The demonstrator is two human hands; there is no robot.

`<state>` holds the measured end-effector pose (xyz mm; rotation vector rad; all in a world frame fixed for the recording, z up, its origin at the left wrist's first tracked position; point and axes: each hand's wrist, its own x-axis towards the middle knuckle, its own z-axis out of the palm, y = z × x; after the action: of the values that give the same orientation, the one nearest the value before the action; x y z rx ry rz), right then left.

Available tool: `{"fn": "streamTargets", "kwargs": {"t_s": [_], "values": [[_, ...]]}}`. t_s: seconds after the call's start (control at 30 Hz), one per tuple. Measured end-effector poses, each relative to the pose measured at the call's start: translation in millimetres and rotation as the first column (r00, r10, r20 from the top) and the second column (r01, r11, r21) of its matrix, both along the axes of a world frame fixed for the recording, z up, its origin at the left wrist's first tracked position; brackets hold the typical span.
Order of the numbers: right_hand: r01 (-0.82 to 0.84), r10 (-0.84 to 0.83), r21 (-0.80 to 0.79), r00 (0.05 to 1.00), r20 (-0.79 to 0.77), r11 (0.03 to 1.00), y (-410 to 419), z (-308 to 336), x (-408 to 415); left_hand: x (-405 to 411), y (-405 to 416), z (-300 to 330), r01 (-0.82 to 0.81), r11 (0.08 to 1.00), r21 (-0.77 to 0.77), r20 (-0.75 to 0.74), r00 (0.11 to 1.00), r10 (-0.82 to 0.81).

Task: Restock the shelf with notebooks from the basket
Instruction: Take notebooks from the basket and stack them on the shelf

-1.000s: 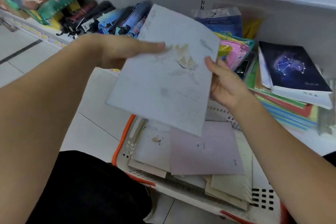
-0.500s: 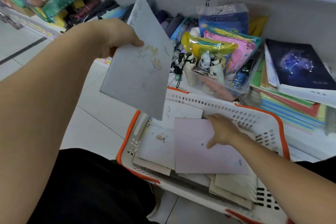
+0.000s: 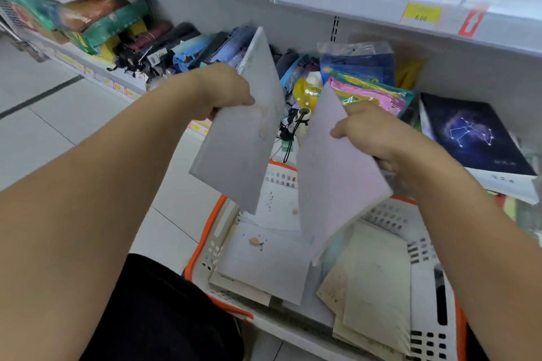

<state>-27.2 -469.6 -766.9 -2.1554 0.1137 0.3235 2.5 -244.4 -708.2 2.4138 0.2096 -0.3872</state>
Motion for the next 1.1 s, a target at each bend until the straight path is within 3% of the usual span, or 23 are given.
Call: {"fn": "streamTargets", "kwargs": {"t_s": [0.13, 0.23, 0.37, 0.43, 0.47, 0.53, 0.6, 0.67, 0.7, 0.77, 0.8, 0.83, 0.9, 0.93, 1.0, 1.1], "values": [[0.017, -0.031, 0.055, 0.965, 0.262, 0.998, 63, 43, 4, -4, -20, 13, 0.011, 0.994, -0.112, -0.001, 1.000, -0.011], [-0.015, 0.016, -0.006, 0.885, 0.465, 1.000, 99, 74, 5, -3, -11, 23, -0.094, 0.954, -0.283, 0.058, 0.992, 0.115], [-0.119, 0.196, -0.168, 0.785, 0.587, 0.979, 120, 92, 13, -6, 5, 30, -0.126, 0.756, -0.642, 0.064, 0.974, 0.217], [-0.178, 0.285, -0.233, 0.752, 0.595, 0.956, 126, 96, 15, -5, 14, 34, -0.089, 0.596, -0.798, 0.030, 0.982, 0.188], [-0.206, 0.332, -0.272, 0.738, 0.588, 0.940, 129, 97, 17, -4, 17, 35, -0.079, 0.541, -0.837, 0.022, 0.984, 0.179], [-0.300, 0.432, -0.320, 0.730, 0.529, 0.899, 129, 100, 20, -5, 22, 34, -0.085, 0.527, -0.845, 0.016, 0.983, 0.184], [-0.484, 0.491, -0.132, 0.764, 0.419, 0.865, 122, 104, 25, -6, 28, 31, -0.126, 0.487, -0.864, 0.003, 0.967, 0.256], [-0.516, 0.445, 0.155, 0.828, 0.341, 0.842, 103, 105, 29, -5, 35, 29, -0.134, 0.383, -0.914, 0.003, 0.942, 0.337], [-0.445, 0.365, 0.146, 0.850, 0.380, 0.884, 92, 106, 33, -5, 41, 31, -0.127, 0.344, -0.930, 0.015, 0.924, 0.383], [-0.097, 0.140, -0.107, 0.831, 0.539, 0.990, 67, 103, 38, -5, 52, 36, -0.099, 0.281, -0.954, 0.041, 0.891, 0.453], [-0.029, 0.069, -0.085, 0.854, 0.516, 0.996, 54, 101, 36, -5, 56, 38, -0.078, 0.252, -0.965, 0.052, 0.879, 0.473], [-0.067, 0.046, 0.036, 0.905, 0.423, 0.997, 45, 99, 33, -5, 59, 41, -0.059, 0.224, -0.973, 0.059, 0.872, 0.486], [-0.211, 0.132, 0.473, 0.972, 0.194, 0.856, 34, 92, 26, -6, 61, 47, -0.027, 0.200, -0.979, 0.079, 0.861, 0.503], [-0.218, 0.161, 0.609, 0.976, 0.149, 0.763, 31, 89, 22, -6, 59, 50, -0.014, 0.200, -0.980, 0.091, 0.856, 0.509], [-0.228, 0.195, 0.705, 0.972, 0.129, 0.671, 27, 88, 15, -3, 54, 56, 0.014, 0.223, -0.975, 0.130, 0.846, 0.517], [-0.245, 0.122, 0.689, 0.967, 0.223, 0.682, 19, 97, 10, 0, 41, 66, 0.037, 0.303, -0.952, 0.206, 0.811, 0.548]]}}
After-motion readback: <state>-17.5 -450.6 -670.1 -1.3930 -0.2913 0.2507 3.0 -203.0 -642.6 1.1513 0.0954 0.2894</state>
